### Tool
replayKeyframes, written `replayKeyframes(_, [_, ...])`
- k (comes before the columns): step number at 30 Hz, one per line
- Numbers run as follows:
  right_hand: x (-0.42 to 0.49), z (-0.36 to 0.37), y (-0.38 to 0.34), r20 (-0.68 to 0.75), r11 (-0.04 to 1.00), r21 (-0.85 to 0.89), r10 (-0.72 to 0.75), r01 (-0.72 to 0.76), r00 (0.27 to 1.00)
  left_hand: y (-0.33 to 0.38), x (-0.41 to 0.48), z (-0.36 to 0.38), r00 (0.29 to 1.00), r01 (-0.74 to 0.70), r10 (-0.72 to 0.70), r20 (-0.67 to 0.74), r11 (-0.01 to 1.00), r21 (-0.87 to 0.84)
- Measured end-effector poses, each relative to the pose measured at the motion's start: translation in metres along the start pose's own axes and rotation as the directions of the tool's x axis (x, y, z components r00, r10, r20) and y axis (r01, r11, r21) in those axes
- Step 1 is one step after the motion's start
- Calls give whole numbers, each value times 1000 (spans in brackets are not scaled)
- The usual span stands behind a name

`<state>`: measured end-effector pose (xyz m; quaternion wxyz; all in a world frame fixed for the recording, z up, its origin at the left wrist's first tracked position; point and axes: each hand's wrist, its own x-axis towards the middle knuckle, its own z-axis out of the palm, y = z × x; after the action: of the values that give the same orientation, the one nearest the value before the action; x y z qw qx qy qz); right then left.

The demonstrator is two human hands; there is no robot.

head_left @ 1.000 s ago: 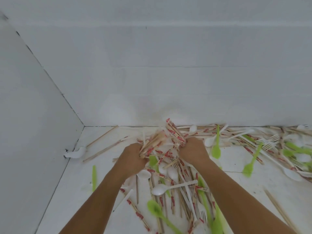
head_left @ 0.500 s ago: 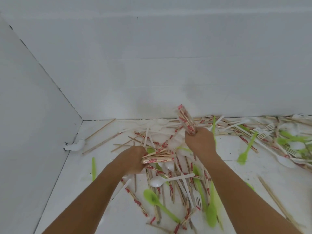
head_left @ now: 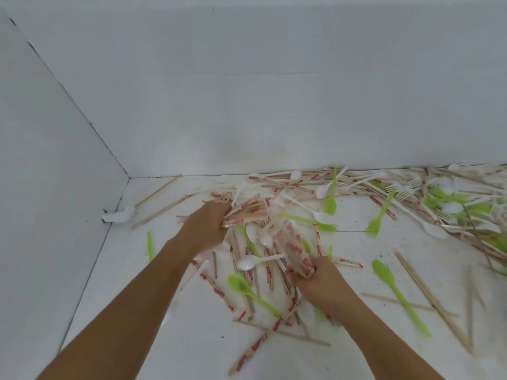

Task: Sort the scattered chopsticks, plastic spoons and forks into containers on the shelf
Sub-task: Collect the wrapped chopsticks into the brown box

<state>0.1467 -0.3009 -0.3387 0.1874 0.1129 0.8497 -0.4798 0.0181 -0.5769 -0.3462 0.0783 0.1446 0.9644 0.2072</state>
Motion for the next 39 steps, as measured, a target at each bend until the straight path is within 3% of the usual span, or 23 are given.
replayKeyframes(3, [-17,8,15,226,937,-297,-119,185,967,-1,-13,-18,993,14,-28,-118,992,-122])
replayKeyframes(4, [-21,11,21,304,847,-439,-173,299,937,4,-24,-23,990,35,-55,-130,988,-152])
replayKeyframes(6, [-27,21,29,433,568,-657,-254,495,865,16,-51,-26,988,100,-124,-93,969,-226])
replayKeyframes(8, [-32,32,35,498,378,-724,-292,577,817,26,-81,-18,978,192,-210,-11,917,-350])
replayKeyframes(11, [-34,38,43,461,342,-756,-327,558,825,28,-116,7,936,333,-349,54,821,-463])
replayKeyframes(14, [-38,33,50,327,388,-745,-497,543,804,23,-141,39,837,490,-540,88,667,-562])
replayKeyframes(16, [-41,28,53,150,485,-713,-600,506,786,19,-149,56,764,549,-641,80,578,-604])
replayKeyframes(19, [-45,18,46,-191,676,-605,-636,421,748,22,-147,74,715,561,-699,-9,581,-589])
replayKeyframes(21, [-44,13,42,-358,799,-491,-548,347,756,26,-142,81,697,571,-711,-92,627,-530])
replayKeyframes(24, [-47,3,31,-390,969,-165,-236,185,890,34,-136,83,705,596,-695,-142,689,-411])
replayKeyframes(27, [-59,-10,21,-395,980,163,-44,117,918,42,-130,81,697,625,-707,-115,679,-385])
replayKeyframes(30, [-76,-17,17,-387,873,462,38,158,921,47,-126,73,653,668,-754,-76,620,-412])
replayKeyframes(34, [-93,-28,33,-393,841,510,40,182,919,46,-128,65,658,673,-752,-51,617,-407])
replayKeyframes(39, [-107,-54,60,-428,835,513,49,198,903,69,-155,43,756,513,-647,-100,681,-523])
